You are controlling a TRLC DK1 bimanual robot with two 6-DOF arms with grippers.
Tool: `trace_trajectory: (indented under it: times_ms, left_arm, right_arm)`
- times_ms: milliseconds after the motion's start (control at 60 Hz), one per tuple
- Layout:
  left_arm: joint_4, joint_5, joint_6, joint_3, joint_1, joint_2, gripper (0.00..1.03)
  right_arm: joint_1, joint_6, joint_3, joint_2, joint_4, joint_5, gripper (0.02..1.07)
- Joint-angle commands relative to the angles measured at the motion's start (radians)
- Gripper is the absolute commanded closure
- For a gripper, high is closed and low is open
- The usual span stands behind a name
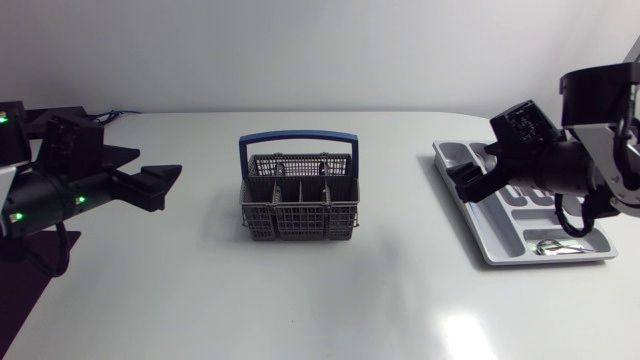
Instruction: Unload the cutlery basket into the drawer organizer.
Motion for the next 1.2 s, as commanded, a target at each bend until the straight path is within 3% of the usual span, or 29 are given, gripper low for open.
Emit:
trace_trajectory:
  times_ms: [0, 367, 667, 867, 1183]
  left_arm:
    - [-0.001, 0.010, -0.008, -0.037, 0.015, -0.046, 0.05]
    - [-0.006, 0.013, 0.033, -0.137, 0.024, -0.236, 0.05]
    - [0.004, 0.011, -0.010, -0.218, 0.032, -0.401, 0.05]
    - [0.019, -0.006, -0.032, -0.292, 0.062, -0.485, 0.05]
    - [0.022, -0.075, -0.113, -0.416, 0.057, -0.653, 0.05]
  right_arm:
    - [-0.005, 0.036, -0.060, -0.061, 0.035, 0.016, 0.07]
    - [0.019, 0.102, -0.218, -0.268, 0.104, 0.149, 0.07]
    - [0.048, 0.133, -0.336, -0.458, 0.149, 0.261, 0.07]
    - [0.085, 0.136, -0.451, -0.566, 0.251, 0.341, 0.07]
    - [0.067, 0.154, -0.579, -0.724, 0.290, 0.315, 0.07]
